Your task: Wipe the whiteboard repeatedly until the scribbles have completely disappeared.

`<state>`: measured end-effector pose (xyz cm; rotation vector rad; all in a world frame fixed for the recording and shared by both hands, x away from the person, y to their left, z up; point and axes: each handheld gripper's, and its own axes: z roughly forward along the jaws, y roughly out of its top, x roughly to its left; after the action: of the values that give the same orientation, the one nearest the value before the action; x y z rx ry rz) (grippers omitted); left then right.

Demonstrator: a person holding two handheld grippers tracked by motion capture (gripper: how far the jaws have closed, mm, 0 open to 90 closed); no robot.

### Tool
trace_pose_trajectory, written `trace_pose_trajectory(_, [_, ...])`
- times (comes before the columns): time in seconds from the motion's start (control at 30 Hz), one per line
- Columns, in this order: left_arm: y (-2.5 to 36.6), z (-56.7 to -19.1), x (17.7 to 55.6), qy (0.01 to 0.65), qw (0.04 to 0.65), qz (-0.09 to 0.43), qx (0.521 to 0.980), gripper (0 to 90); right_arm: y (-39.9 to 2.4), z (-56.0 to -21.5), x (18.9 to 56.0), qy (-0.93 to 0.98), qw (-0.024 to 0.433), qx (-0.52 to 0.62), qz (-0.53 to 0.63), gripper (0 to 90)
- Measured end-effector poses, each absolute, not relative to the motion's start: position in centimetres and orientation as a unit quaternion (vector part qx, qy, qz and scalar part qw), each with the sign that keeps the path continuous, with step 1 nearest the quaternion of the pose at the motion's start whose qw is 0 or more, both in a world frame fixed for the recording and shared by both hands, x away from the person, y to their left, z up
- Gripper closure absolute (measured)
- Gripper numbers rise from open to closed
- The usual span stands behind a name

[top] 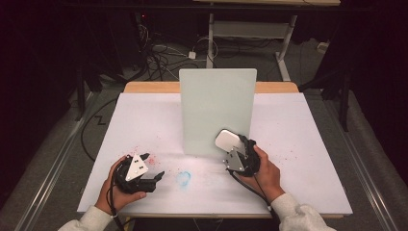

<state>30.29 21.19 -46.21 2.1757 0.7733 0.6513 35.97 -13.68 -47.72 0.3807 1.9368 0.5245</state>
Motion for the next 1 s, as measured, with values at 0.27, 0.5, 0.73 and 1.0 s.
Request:
trace_pose_trajectory(0.27, [21.2,-46.2,30.4,0.301,0.363,0.253,0.845,20.3,-16.1,-44.7,37.0,0.764,0.541,0.233,0.265,30.7])
trace_pose_trajectory(0.5, [21.1,-46.2,30.4,0.301,0.363,0.254,0.845,20.3,-18.0,-42.9,37.1,0.738,0.532,0.283,0.303,30.8])
trace_pose_trajectory(0.73, [21.3,-46.1,30.5,0.303,0.369,0.255,0.841,20.4,-18.2,-42.3,36.9,0.737,0.526,0.283,0.316,30.8])
trace_pose_trajectory(1.0, [21.3,-46.1,30.8,0.304,0.371,0.253,0.840,20.4,-18.0,-41.6,37.3,0.727,0.529,0.291,0.326,30.8])
